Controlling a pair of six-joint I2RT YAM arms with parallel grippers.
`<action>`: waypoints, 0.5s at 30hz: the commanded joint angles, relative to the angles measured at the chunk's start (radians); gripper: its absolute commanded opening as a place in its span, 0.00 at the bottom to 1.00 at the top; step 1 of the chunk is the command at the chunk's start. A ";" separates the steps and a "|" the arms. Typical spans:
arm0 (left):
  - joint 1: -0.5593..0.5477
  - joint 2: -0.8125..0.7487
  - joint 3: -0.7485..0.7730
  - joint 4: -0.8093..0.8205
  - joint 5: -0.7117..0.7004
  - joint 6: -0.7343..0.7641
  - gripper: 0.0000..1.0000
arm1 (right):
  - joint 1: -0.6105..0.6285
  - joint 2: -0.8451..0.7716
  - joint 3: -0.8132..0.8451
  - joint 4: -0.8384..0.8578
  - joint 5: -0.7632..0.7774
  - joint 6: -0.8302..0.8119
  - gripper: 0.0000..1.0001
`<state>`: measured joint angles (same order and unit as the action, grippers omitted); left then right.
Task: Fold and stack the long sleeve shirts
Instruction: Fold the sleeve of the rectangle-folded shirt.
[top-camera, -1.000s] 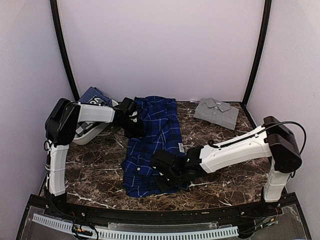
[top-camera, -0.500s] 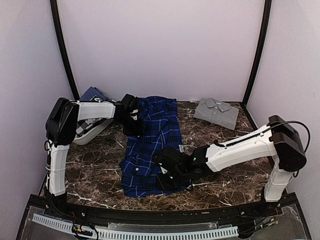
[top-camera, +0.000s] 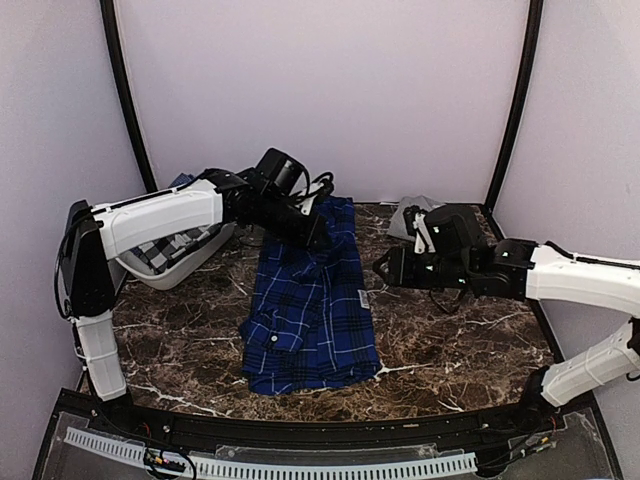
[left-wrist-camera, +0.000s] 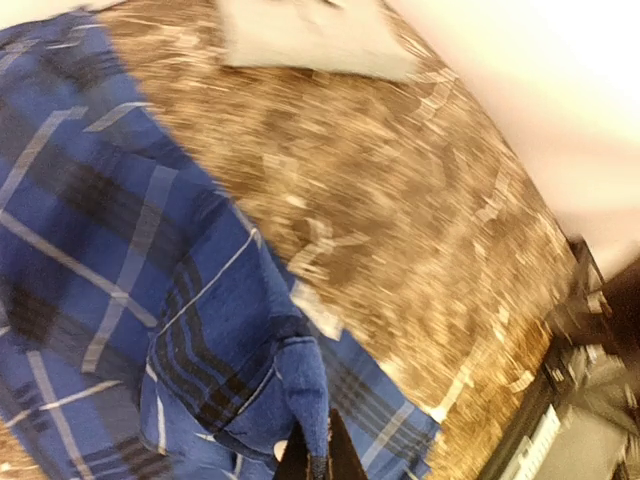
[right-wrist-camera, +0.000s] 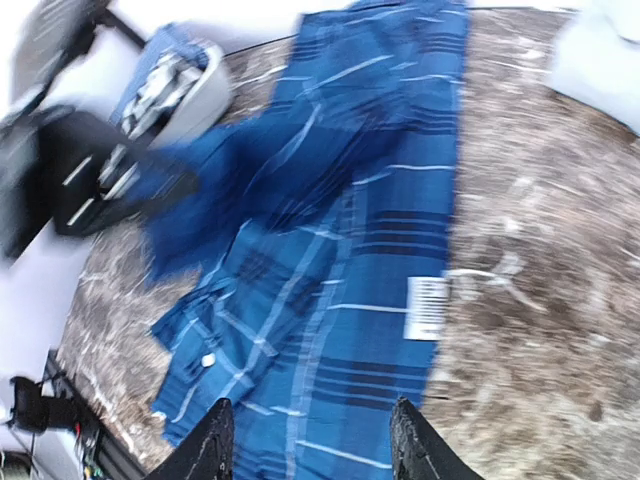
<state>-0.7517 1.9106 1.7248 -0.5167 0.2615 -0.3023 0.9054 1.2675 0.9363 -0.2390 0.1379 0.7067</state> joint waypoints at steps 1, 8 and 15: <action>-0.068 0.009 0.001 -0.107 0.152 0.090 0.00 | -0.077 -0.065 -0.074 0.023 0.000 0.023 0.50; -0.155 0.060 -0.086 -0.158 0.230 0.119 0.00 | -0.109 -0.079 -0.152 0.048 -0.015 0.041 0.51; -0.191 0.118 -0.092 -0.200 0.243 0.122 0.00 | -0.112 -0.029 -0.156 0.072 -0.055 0.031 0.51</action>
<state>-0.9302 2.0224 1.6436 -0.6609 0.4564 -0.2100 0.7998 1.2098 0.7811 -0.2211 0.1127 0.7403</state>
